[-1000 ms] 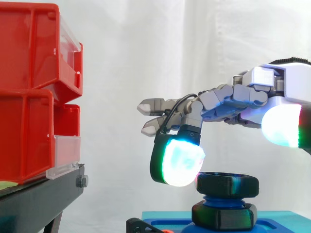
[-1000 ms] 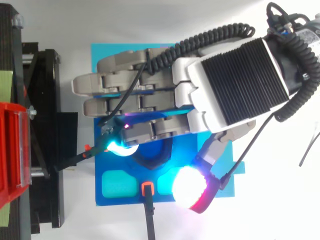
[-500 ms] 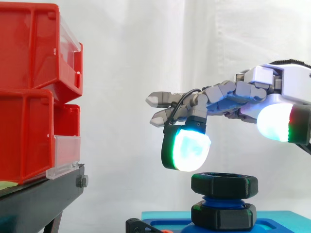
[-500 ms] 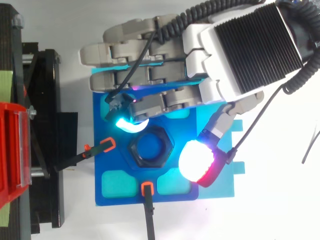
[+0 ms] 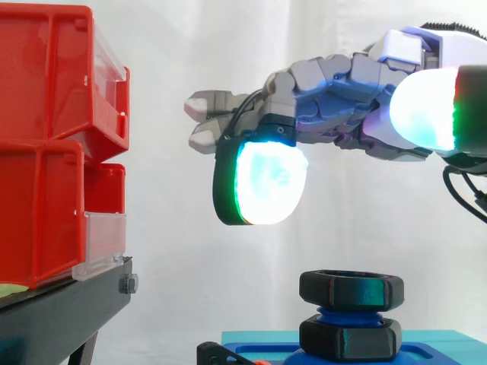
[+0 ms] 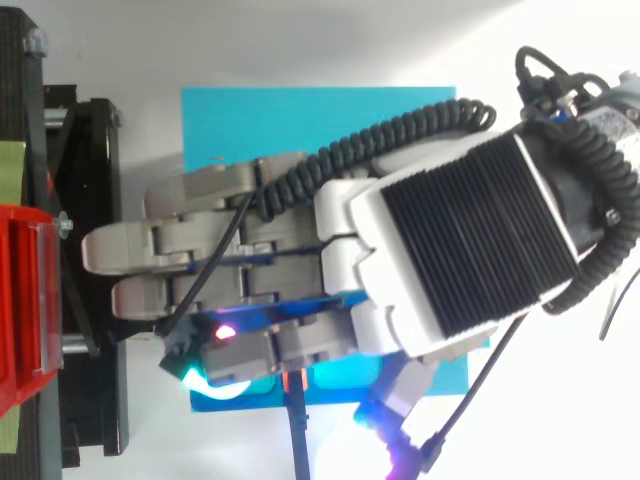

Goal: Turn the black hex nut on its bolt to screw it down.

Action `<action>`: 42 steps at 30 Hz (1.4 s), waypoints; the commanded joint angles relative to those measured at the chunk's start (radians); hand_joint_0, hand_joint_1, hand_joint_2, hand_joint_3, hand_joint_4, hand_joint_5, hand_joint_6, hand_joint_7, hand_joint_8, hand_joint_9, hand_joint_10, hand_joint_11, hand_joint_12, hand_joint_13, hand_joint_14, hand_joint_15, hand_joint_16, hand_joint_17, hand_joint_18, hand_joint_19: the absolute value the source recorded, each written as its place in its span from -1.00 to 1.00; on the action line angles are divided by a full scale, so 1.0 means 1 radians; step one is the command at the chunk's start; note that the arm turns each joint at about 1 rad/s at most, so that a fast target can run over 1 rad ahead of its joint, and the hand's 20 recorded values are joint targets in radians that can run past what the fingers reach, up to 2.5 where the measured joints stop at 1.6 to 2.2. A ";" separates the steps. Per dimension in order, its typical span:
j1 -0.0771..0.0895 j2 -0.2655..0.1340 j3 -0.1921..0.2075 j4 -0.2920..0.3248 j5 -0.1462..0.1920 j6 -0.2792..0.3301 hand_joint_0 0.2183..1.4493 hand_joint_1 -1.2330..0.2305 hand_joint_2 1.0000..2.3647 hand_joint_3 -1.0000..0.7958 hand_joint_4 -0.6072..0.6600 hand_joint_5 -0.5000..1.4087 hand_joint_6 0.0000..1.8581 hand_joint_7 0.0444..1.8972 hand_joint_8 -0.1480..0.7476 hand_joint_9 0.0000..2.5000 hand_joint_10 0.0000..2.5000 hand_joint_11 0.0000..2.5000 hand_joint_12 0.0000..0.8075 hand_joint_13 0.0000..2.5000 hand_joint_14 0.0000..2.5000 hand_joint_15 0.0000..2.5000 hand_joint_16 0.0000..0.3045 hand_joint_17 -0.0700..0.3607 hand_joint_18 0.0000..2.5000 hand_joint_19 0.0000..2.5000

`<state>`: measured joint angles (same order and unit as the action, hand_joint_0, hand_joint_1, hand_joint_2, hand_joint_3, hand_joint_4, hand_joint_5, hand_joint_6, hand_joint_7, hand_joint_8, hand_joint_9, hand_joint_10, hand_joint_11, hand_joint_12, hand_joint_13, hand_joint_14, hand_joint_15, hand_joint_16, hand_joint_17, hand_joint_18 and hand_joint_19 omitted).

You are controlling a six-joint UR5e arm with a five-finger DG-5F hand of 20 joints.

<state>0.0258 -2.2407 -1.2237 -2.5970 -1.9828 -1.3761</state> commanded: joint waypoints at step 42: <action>0.002 -0.056 0.018 -0.035 -0.025 -0.055 -0.54 0.33 -1.00 -0.44 0.48 -0.59 -0.21 -0.22 0.05 -0.70 -1.00 -0.95 -0.14 -0.87 -1.00 -0.98 -0.64 -0.11 -0.89 -0.66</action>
<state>0.0340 -2.2965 -1.2057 -2.6273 -1.9935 -1.4312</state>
